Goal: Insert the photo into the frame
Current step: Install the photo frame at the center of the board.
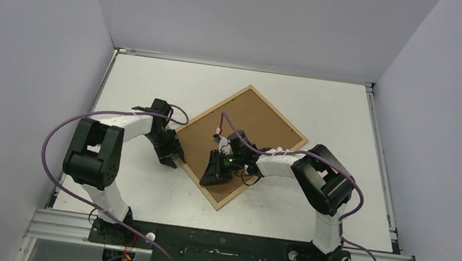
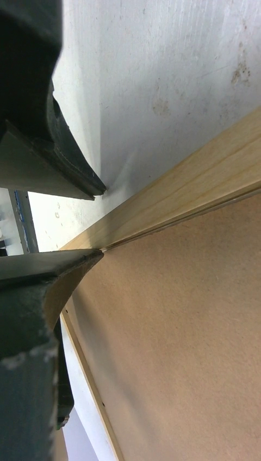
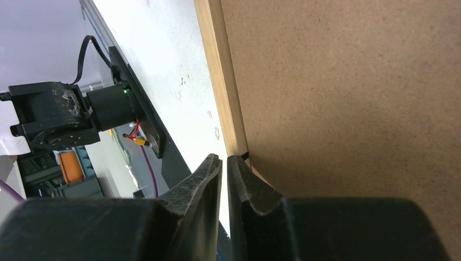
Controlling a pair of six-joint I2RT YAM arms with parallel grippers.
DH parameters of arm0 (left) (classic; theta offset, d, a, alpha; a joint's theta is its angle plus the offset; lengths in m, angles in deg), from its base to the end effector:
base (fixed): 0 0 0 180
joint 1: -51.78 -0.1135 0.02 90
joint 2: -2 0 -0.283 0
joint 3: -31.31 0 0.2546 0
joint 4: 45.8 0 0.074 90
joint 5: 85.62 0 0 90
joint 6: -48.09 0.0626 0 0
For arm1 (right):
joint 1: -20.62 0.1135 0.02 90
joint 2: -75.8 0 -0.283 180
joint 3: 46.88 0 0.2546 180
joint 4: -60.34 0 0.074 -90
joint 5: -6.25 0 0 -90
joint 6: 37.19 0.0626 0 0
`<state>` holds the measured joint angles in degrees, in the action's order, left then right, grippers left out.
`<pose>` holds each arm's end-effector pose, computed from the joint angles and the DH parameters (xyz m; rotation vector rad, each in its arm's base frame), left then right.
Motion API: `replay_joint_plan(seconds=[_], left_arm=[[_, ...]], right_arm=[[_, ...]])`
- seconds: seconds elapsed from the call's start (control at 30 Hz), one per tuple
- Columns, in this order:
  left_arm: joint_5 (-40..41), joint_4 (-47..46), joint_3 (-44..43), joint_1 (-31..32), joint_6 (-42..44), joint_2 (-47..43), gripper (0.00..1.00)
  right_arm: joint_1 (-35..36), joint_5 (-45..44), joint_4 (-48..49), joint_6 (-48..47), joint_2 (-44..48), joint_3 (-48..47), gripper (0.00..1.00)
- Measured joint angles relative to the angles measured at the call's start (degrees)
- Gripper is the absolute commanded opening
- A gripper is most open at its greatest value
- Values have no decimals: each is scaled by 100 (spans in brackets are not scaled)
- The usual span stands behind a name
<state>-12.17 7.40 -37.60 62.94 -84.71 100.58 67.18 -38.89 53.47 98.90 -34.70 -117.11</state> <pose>0.2909 -0.0756 0.1343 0.8135 -2.9735 0.4867 0.2388 0.3164 0.1272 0.4424 -2.6614 -1.5152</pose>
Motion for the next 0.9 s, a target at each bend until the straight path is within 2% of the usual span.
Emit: replay_joint_plan(seconds=[0.4,0.9], left_arm=[[-26,15,-48,4,0,63,34],[-39,199,-260,13,76,280,32]], right_arm=[[-2,7,9,-37,-146,-118,13],[-13,35,-79,-144,-160,-179,21]])
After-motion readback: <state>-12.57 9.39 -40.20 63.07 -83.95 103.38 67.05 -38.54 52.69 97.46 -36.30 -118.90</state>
